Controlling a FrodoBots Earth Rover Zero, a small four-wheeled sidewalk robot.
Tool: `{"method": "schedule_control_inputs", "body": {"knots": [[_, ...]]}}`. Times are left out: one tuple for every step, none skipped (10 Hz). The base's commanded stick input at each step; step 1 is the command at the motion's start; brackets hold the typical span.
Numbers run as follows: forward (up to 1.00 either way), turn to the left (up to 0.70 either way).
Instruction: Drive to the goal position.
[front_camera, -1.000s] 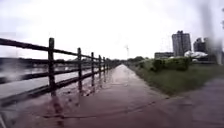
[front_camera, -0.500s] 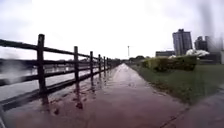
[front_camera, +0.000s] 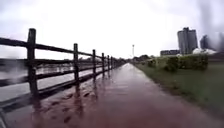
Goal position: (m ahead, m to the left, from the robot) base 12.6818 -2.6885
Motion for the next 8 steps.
{"method": "schedule_control_inputs", "body": {"knots": [[1.0,-0.07],[1.0,-0.15],[1.0,-0.12],[1.0,0.0],[1.0,0.0],[1.0,0.0],[1.0,0.0],[1.0,0.0]]}}
